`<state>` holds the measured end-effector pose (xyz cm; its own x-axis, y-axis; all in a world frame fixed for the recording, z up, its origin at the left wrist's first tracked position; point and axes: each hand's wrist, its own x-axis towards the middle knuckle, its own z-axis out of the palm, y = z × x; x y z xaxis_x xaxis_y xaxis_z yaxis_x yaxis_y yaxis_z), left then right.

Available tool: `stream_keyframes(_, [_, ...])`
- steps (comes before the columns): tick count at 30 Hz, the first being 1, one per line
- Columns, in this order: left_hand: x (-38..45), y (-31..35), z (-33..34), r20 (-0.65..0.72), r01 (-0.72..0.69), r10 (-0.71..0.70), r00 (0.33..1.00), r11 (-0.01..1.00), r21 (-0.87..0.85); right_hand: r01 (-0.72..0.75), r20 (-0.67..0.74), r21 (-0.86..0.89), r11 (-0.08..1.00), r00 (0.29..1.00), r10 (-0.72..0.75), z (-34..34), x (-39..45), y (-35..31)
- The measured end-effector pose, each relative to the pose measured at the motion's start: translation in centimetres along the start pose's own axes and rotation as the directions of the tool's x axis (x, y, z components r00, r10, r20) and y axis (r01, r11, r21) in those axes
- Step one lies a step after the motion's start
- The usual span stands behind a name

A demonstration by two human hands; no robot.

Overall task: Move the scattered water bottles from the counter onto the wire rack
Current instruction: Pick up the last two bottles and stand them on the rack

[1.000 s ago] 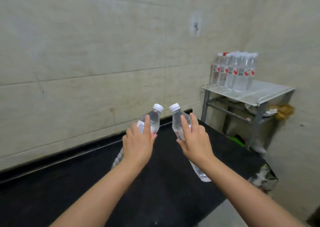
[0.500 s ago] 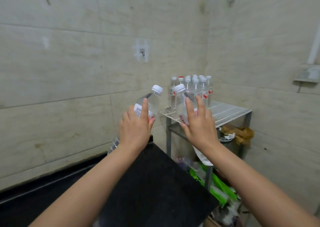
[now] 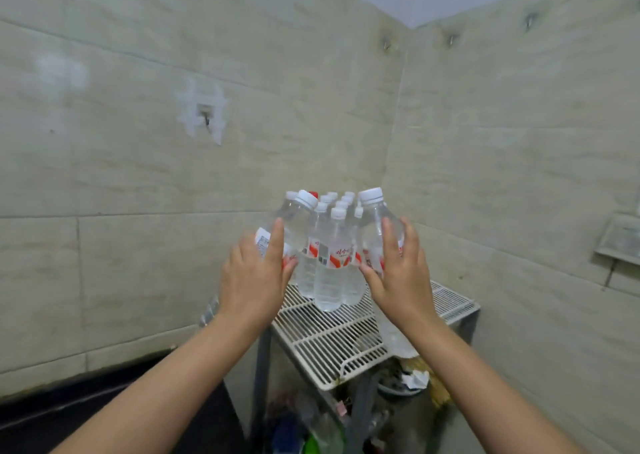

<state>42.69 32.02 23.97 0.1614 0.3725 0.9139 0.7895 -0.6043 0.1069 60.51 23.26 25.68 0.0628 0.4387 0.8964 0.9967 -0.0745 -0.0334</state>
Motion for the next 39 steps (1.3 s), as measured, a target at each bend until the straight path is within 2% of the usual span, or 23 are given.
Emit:
stream_keyframes(3, [0.4,1.7,3.7,0.075,-0.003,0.002,0.997,1.000,0.011,-0.049,0.004,0.045,0.998,0.999,0.049,2.4,1.0,4.2])
stream_keyframes(6, [0.5,3.9,6.1,0.166,0.052,-0.048,0.985,0.998,-0.018,-0.096,0.000,0.132,0.987,0.995,0.097,4.8,2.1,8.0])
stream_keyframes(12, [1.2,10.3,10.9,0.165,0.196,-0.191,0.968,0.981,-0.014,-0.138,0.107,0.436,0.889,0.989,0.101,10.3,1.8,15.6])
stream_keyframes(17, [1.7,16.4,16.0,0.190,0.293,-0.299,0.935,0.954,0.056,-0.224,0.243,0.670,0.708,0.967,0.075,13.9,1.4,20.7])
stream_keyframes(21, [2.1,20.5,19.7,0.162,0.406,-0.400,0.902,0.914,0.000,-0.346,0.384,0.797,0.494,0.923,0.027,15.7,2.0,24.2])
stream_keyframes(24, [1.6,22.4,21.9,0.131,0.505,-0.492,0.860,0.858,-0.093,-0.444,0.483,0.841,0.308,0.873,-0.061,16.2,2.5,26.8])
stream_keyframes(27, [1.0,23.2,23.1,0.126,0.503,-0.490,0.863,0.858,-0.104,-0.480,0.520,0.847,0.227,0.836,-0.173,16.2,2.8,28.2])
stream_keyframes(30, [0.7,23.4,23.1,0.109,0.511,-0.499,0.860,0.848,-0.141,-0.452,0.509,0.850,0.269,0.836,-0.204,16.0,2.3,28.3])
stream_keyframes(32, [0.9,23.3,22.4,0.154,0.569,-0.548,0.822,0.797,-0.202,-0.429,0.500,0.851,0.303,0.838,-0.218,15.8,1.8,28.3])
stream_keyframes(34, [0.8,22.9,21.5,0.232,0.614,-0.570,0.788,0.758,-0.221,-0.432,0.485,0.865,0.256,0.850,-0.206,15.1,1.9,28.4])
stream_keyframes(36, [1.4,22.1,20.4,0.260,0.612,-0.560,0.786,0.763,-0.208,-0.450,0.489,0.861,0.235,0.861,-0.140,13.9,3.2,28.5])
stream_keyframes(37, [2.0,21.8,19.8,0.252,0.604,-0.555,0.792,0.771,-0.202,-0.451,0.488,0.852,0.265,0.868,-0.094,13.4,4.2,28.5])
stream_keyframes(39, [4.2,21.5,18.6,0.223,0.599,-0.559,0.799,0.776,-0.198,-0.412,0.463,0.813,0.411,0.886,-0.028,12.3,6.7,28.3])
